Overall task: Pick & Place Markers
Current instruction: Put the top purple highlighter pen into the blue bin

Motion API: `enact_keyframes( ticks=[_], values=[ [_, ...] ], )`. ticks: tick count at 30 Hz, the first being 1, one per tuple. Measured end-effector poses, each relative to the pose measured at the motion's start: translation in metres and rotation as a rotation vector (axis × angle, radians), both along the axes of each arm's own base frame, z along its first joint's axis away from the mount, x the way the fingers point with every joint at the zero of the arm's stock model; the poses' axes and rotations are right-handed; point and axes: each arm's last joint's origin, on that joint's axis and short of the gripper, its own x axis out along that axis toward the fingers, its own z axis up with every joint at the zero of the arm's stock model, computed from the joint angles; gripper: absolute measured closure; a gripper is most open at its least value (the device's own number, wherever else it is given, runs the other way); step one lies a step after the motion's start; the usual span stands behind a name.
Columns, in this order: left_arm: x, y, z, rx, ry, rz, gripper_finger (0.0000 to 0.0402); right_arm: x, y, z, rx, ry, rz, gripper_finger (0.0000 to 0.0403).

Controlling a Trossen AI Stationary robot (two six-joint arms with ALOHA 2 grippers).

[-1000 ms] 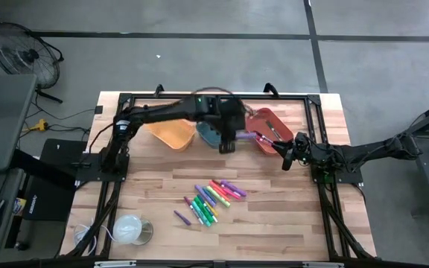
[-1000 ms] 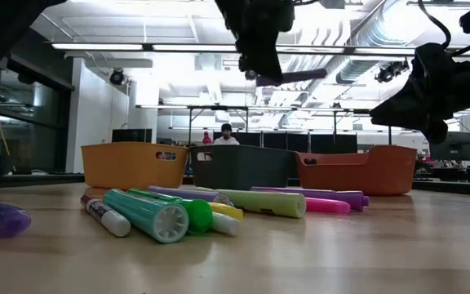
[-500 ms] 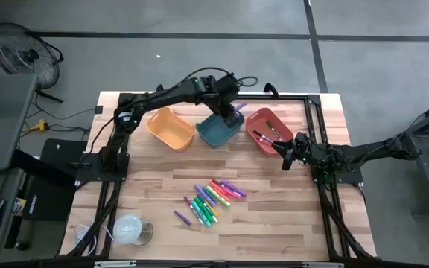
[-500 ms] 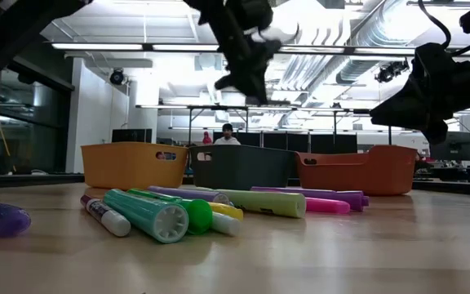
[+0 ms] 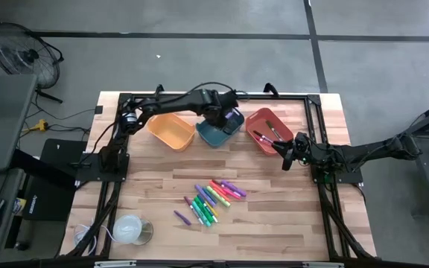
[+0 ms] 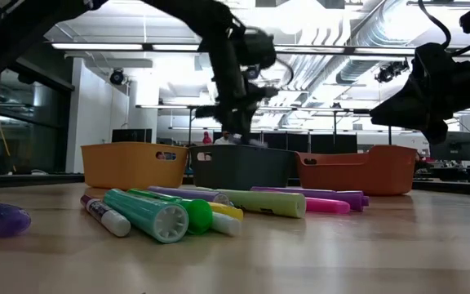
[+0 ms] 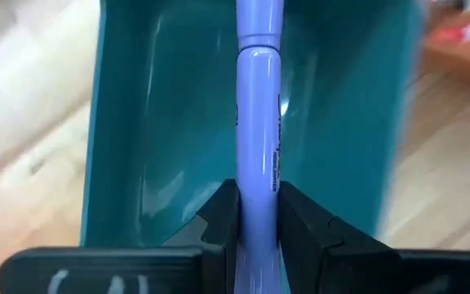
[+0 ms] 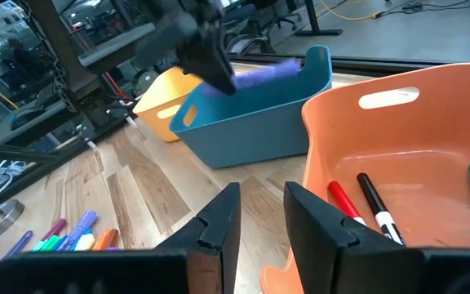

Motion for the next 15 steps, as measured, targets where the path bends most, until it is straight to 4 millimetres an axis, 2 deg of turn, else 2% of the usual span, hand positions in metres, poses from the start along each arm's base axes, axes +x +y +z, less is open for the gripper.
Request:
enact_keyframes(
  ticks=[2, 8, 15],
  values=[
    [-0.0017, -0.0006, -0.0067, -0.013, 0.019, 0.001, 0.0343, 0.0, 0.0, 0.0, 0.0, 0.0, 0.0, 0.0318],
    [-0.0016, -0.0001, -0.0082, 0.0, 0.018, 0.026, 0.0341, 0.0, 0.0, 0.0, 0.0, 0.0, 0.0, 0.0318],
    [-0.0014, -0.0022, -0.0082, 0.001, 0.023, 0.022, 0.0309, 0.0, 0.0, 0.0, 0.0, 0.0, 0.0, 0.0318]
  ],
)
